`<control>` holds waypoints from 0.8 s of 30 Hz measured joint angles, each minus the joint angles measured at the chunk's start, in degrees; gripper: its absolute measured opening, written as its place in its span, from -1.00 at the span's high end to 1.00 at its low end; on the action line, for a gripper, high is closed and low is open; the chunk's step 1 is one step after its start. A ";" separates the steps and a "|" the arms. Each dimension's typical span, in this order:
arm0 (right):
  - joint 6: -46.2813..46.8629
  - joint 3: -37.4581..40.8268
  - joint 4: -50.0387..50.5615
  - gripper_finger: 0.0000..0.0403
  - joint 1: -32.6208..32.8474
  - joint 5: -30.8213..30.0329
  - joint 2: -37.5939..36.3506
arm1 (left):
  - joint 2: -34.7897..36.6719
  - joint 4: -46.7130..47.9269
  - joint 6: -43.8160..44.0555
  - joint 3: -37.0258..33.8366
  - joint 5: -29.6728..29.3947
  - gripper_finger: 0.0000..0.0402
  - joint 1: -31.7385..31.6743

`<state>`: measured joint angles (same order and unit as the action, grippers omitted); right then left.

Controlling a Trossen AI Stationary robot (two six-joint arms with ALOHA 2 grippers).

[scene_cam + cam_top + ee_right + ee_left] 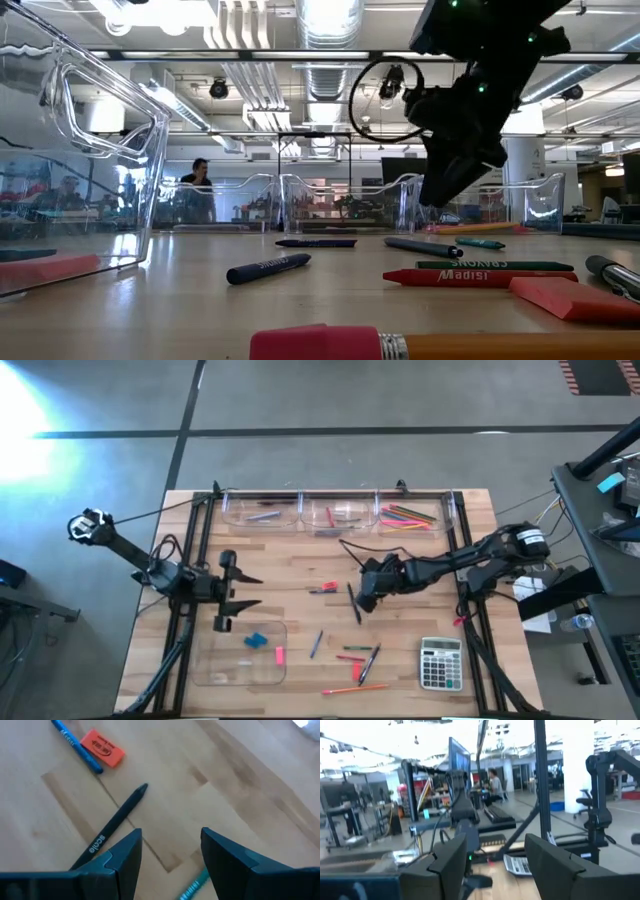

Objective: Sort crayons/erasers/pens/pencils in bins
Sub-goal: Put the black pen into the top left transparent bin

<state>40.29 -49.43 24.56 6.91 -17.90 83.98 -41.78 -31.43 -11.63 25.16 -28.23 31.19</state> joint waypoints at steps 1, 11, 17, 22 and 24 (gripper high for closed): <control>-0.16 -0.02 -0.78 0.05 -0.16 0.36 0.71 | -0.16 -1.12 -0.71 -0.43 0.05 0.07 -0.01; -0.25 -3.19 -2.40 0.05 1.24 4.43 9.01 | -2.32 -2.61 -0.76 -0.80 0.09 0.07 -0.06; 1.26 -6.47 -2.93 0.05 1.32 4.41 12.30 | -2.38 -2.68 -0.28 -0.91 0.05 0.07 -0.06; 0.81 -9.46 -2.44 0.05 1.36 4.26 16.18 | -2.48 -2.64 0.75 -0.91 0.03 0.07 -0.06; 0.39 -10.95 -1.87 0.05 1.34 4.56 17.40 | -2.56 -2.53 0.76 -1.01 0.04 0.07 -0.06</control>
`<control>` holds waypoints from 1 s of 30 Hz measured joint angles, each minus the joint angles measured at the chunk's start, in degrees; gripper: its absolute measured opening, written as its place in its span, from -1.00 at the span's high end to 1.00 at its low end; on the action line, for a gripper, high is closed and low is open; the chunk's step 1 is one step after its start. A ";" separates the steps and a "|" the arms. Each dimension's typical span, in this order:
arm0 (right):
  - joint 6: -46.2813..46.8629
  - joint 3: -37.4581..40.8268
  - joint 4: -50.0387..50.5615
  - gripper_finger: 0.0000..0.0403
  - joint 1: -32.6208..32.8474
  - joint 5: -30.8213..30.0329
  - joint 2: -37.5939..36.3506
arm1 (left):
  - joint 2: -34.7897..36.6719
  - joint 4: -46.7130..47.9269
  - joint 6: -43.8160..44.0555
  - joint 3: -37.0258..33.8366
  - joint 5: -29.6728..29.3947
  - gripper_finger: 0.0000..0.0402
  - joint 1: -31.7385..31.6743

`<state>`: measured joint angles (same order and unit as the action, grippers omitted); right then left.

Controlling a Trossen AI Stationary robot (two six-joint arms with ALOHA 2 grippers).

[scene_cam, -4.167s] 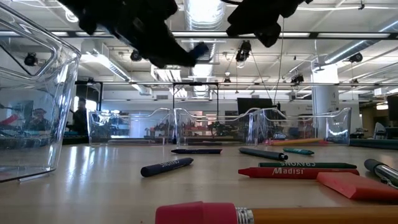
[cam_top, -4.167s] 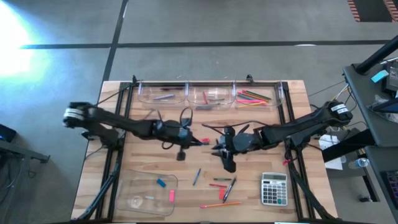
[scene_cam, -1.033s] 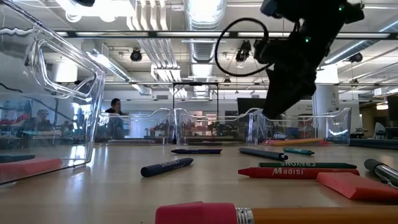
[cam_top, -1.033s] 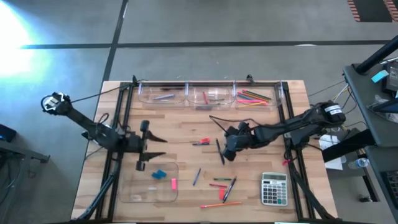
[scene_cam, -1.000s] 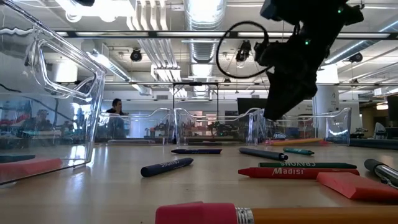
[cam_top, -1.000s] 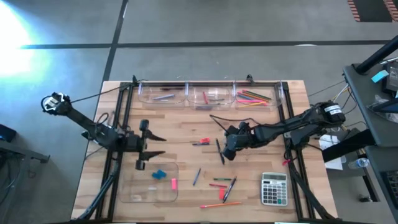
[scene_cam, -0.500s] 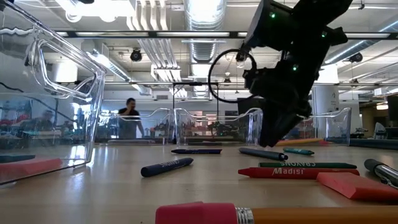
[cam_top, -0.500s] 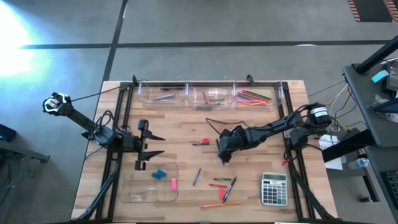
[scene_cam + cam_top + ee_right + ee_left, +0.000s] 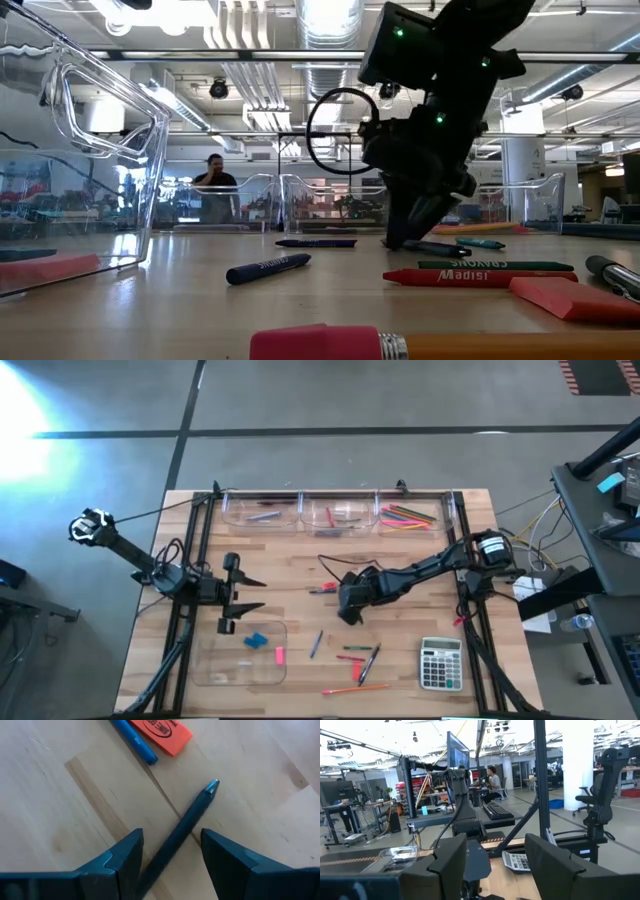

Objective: Sort crayons/erasers/pens/pencils in bins
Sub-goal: Put the black pen into the top left transparent bin

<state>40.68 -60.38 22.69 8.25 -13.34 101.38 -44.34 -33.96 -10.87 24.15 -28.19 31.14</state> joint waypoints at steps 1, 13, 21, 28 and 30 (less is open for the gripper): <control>-0.07 -0.69 0.61 0.05 0.00 0.09 0.58 | -0.03 0.04 0.02 -0.03 -0.02 0.07 0.00; 0.35 -4.82 9.39 0.20 0.00 0.86 3.11 | -0.58 0.04 0.17 -0.05 -0.10 0.07 0.00; -0.04 -4.50 10.17 0.84 -0.02 4.36 2.85 | -2.28 -0.06 0.16 0.17 -0.22 0.07 0.00; -0.92 -4.60 12.41 0.90 -0.02 4.81 0.66 | -3.63 -0.06 0.15 0.23 -0.19 0.07 0.00; -1.00 -4.33 13.26 0.91 -0.02 5.02 -0.61 | -4.16 -0.01 0.17 0.23 -0.19 0.07 0.00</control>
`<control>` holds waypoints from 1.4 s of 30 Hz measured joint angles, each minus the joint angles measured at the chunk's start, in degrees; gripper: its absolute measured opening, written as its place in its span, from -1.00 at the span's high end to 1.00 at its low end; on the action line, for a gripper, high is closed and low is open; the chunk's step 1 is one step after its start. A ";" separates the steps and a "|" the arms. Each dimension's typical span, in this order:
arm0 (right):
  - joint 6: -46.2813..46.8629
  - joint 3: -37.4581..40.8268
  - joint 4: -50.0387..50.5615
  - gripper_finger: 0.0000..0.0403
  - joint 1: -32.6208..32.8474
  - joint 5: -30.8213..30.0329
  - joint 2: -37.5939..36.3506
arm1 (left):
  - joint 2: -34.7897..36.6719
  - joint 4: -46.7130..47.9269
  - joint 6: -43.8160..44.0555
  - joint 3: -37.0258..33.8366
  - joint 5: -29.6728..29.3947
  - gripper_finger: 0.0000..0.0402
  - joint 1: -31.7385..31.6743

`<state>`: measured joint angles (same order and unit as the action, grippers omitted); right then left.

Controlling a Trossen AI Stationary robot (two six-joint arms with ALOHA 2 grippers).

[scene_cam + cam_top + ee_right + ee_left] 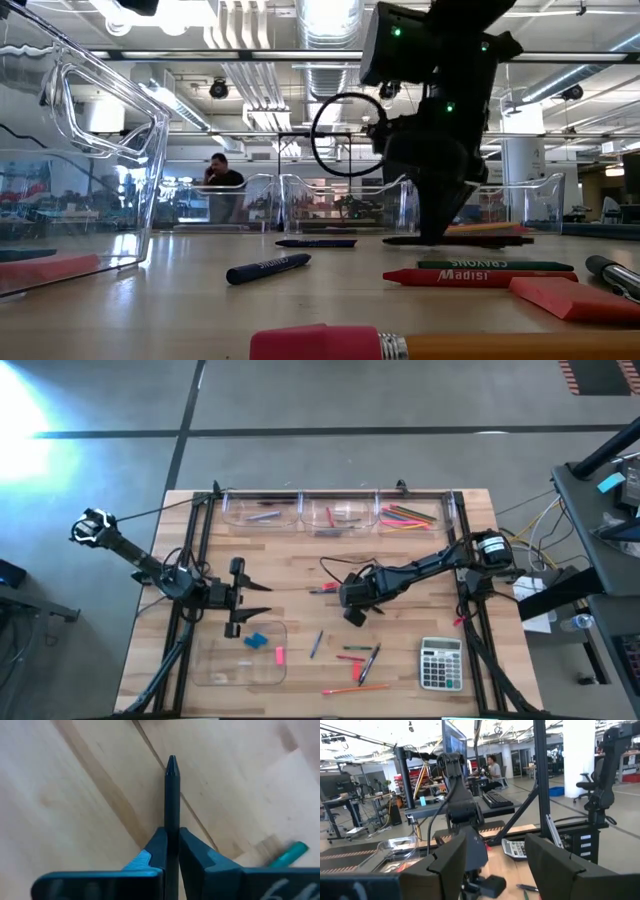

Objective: Sort crayons/erasers/pens/pencils in bins
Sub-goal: Put the black pen into the top left transparent bin

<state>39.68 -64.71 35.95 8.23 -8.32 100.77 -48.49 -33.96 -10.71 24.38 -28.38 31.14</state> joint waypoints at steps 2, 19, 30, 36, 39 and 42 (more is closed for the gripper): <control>0.02 0.03 -0.31 0.91 0.03 -0.14 -1.55 | -0.48 -0.04 0.19 0.13 0.00 0.07 0.00; -10.98 2.23 -21.59 0.92 3.09 -5.56 -15.37 | -7.91 0.53 10.89 0.76 7.50 -0.06 -9.14; -18.84 2.80 -35.27 0.92 3.91 -4.02 -15.45 | -16.35 -5.47 19.14 1.27 16.72 -0.51 -17.35; -21.39 2.80 -39.57 0.93 3.91 -3.12 -15.45 | -20.43 -10.56 22.44 1.27 17.54 -0.54 -19.52; -21.88 2.80 -40.72 0.93 3.91 -3.08 -15.45 | -22.40 -14.06 23.92 1.27 18.05 -0.54 -20.10; -22.51 2.78 -41.40 0.93 3.91 -3.08 -15.45 | -24.73 -18.31 25.00 1.31 18.34 -0.54 -20.30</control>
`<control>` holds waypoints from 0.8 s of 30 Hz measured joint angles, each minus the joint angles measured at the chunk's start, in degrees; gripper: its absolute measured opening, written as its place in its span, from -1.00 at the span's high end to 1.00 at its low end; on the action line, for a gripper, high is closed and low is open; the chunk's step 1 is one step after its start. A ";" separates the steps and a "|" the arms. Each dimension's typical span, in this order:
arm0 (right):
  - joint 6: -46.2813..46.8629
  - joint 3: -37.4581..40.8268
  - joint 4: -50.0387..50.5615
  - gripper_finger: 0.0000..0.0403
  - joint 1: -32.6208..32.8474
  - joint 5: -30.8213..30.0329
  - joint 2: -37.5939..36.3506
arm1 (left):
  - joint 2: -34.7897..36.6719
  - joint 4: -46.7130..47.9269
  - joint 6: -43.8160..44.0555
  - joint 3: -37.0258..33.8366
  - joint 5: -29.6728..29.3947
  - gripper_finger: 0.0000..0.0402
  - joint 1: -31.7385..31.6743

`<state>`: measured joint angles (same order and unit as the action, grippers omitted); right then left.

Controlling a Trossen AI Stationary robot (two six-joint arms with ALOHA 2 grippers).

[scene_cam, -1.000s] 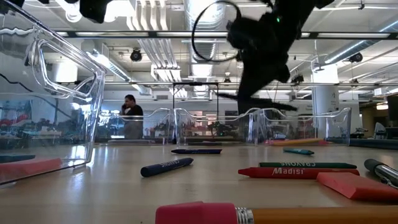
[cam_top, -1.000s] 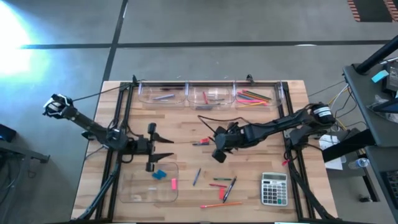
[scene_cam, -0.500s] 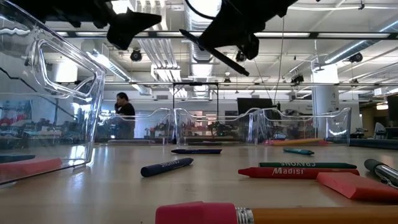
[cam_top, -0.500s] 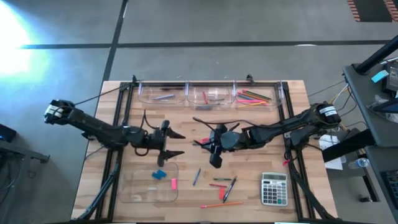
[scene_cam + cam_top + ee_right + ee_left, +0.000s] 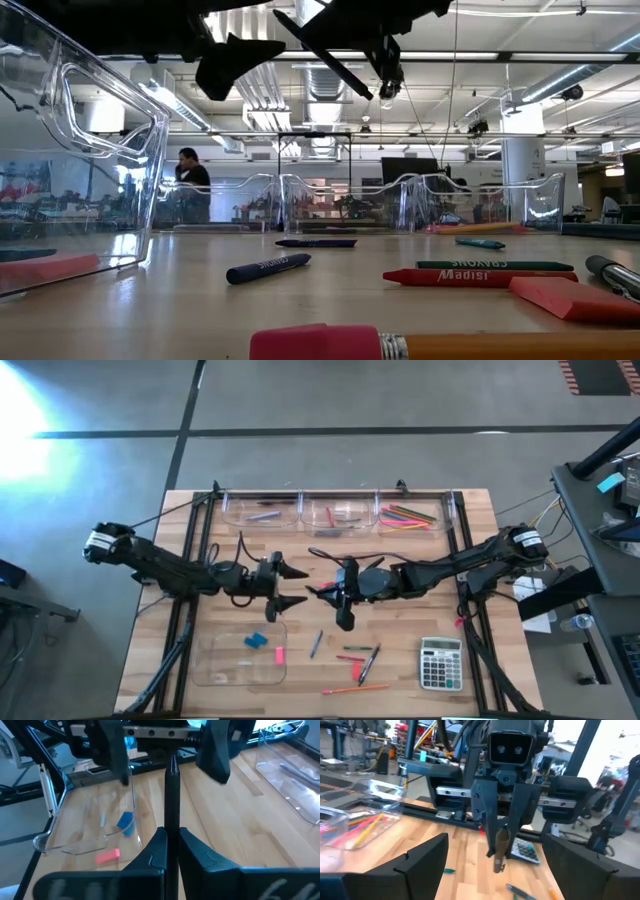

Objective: Sort crayons/erasers/pens/pencils in bins
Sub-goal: Put the black pen into the top left transparent bin

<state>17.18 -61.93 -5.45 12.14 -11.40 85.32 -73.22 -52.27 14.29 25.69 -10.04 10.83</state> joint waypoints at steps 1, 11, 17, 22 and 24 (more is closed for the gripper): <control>-0.01 0.00 -0.02 0.93 0.00 -0.02 0.00 | -0.78 -1.03 0.31 0.00 0.47 -0.54 -0.08; -0.44 -0.02 -1.36 0.93 0.00 -0.06 0.00 | -5.47 -6.29 0.56 2.13 3.85 -0.43 -0.75; -0.51 -0.02 -1.34 0.93 0.28 -0.13 0.00 | -9.06 -4.92 0.41 5.12 3.91 -0.29 -0.75; -0.51 -0.02 -1.31 0.93 1.12 -0.15 0.00 | -11.05 -4.58 0.39 6.72 3.89 -0.04 -0.87; -0.51 -0.02 -1.29 0.93 1.38 -0.37 0.00 | -11.05 -4.04 0.37 7.13 4.09 0.08 -1.01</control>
<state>16.67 -61.95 -6.74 13.52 -11.77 85.32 -84.27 -56.31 14.66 32.82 -5.94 9.83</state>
